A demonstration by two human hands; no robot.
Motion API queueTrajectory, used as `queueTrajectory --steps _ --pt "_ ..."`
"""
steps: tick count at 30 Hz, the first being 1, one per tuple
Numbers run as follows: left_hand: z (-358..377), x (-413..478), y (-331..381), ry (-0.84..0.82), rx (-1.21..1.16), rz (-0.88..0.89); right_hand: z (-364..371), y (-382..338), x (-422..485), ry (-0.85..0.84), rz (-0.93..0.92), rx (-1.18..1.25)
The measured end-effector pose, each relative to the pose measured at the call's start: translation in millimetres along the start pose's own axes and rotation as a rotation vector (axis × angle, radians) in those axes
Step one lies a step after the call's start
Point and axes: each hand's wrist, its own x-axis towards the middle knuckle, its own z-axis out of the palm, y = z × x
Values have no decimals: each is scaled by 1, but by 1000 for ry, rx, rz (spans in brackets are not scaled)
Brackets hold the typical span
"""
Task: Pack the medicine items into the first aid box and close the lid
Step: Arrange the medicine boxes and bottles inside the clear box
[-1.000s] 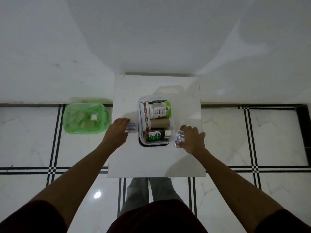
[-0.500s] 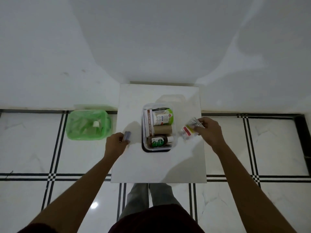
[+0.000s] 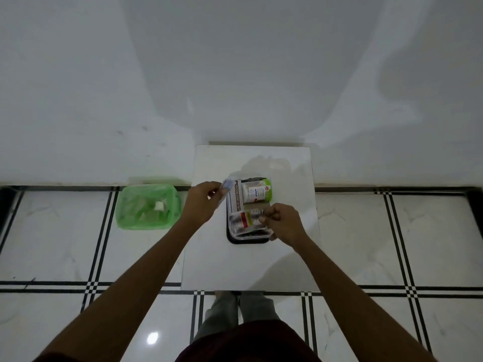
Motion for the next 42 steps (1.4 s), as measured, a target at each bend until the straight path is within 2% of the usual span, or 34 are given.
queueTrajectory --steps 4,9,15,19,23,26,29,31,32,34,36,38,42 --pt "11 5 9 -41 17 52 1 6 2 98 -80 -224" --pt "22 9 5 -104 113 53 -1 16 0 139 -170 -282" --pt "33 16 14 -192 304 14 3 28 8 113 -98 -407" --pt "42 21 26 -246 388 1 8 32 10 145 -64 -427" --pt "55 22 31 -295 393 -63 8 33 5 169 -123 -358" --pt "59 15 23 -202 248 -89 6 35 -1 181 -168 -287" --pt "57 1 13 59 88 18 3 41 -2 248 -178 -164" --pt "53 -5 8 201 -19 -92 1 43 -1 280 -166 -100" --pt "51 -7 5 198 -61 -203 0 43 1 277 -141 -70" --pt "46 -11 2 38 -162 -421 0 43 5 244 -74 -14" --pt "44 -17 -1 -136 -294 -518 -1 44 8 230 -33 27" --pt "43 -21 2 -231 -347 -542 -2 48 9 217 -7 50" --pt "39 -22 6 -290 -358 -494 -3 49 10 196 10 64"
